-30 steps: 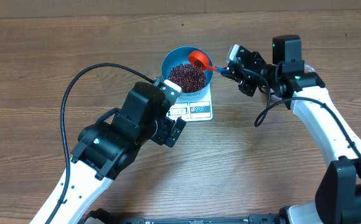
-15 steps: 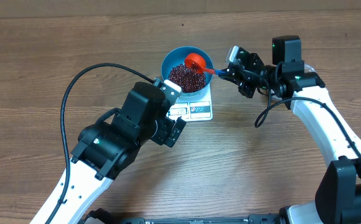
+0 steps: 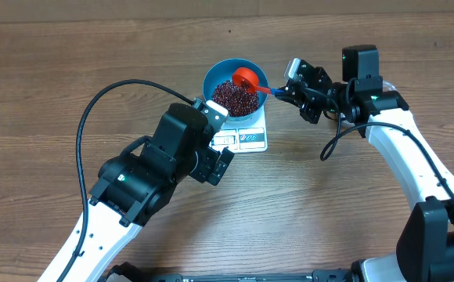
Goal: Scoop item into bowl and weigh 150g on scale
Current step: 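Tilt the scoop slowly to trickle beans into the teal bowl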
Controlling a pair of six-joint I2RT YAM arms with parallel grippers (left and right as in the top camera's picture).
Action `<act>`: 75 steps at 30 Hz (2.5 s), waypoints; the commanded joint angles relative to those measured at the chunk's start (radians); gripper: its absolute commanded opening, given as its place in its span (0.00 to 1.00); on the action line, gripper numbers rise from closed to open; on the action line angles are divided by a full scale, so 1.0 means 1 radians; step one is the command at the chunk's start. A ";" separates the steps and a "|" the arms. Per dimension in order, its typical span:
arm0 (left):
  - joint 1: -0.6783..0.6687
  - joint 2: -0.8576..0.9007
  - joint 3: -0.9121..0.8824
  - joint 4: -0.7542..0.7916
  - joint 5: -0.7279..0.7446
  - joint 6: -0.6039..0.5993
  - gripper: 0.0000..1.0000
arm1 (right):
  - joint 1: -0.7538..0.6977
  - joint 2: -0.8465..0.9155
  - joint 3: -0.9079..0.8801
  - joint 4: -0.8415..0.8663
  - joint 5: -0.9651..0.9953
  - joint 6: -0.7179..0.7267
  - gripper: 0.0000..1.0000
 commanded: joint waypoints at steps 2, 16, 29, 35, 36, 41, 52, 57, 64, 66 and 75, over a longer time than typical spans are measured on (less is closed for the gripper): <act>0.004 0.005 -0.003 0.001 0.012 0.015 0.99 | 0.000 0.001 0.018 0.005 -0.020 -0.005 0.04; 0.004 0.005 -0.003 0.002 0.013 0.015 1.00 | 0.000 0.001 0.018 0.005 -0.020 -0.005 0.04; 0.004 0.005 -0.003 0.002 0.013 0.015 1.00 | 0.000 0.001 0.018 0.041 0.057 -0.004 0.04; 0.004 0.005 -0.003 0.002 0.012 0.015 1.00 | 0.000 0.001 0.018 -0.003 0.036 -0.004 0.04; 0.004 0.005 -0.003 0.002 0.012 0.015 0.99 | 0.000 0.001 0.018 -0.003 0.036 -0.004 0.04; 0.004 0.005 -0.003 0.002 0.013 0.015 1.00 | 0.000 0.001 0.018 -0.003 0.036 0.000 0.04; 0.004 0.005 -0.003 0.002 0.013 0.015 1.00 | 0.000 0.001 0.018 -0.003 0.036 0.001 0.04; 0.004 0.005 -0.003 0.002 0.013 0.015 0.99 | 0.000 0.001 0.018 -0.003 0.036 0.003 0.04; 0.004 0.005 -0.003 0.002 0.013 0.015 0.99 | 0.000 0.001 0.018 -0.003 0.036 0.003 0.04; 0.004 0.005 -0.003 0.002 0.013 0.015 1.00 | 0.000 0.001 0.018 -0.003 0.037 0.003 0.04; 0.004 0.005 -0.003 0.002 0.013 0.015 1.00 | 0.000 0.001 0.018 0.012 0.040 0.003 0.04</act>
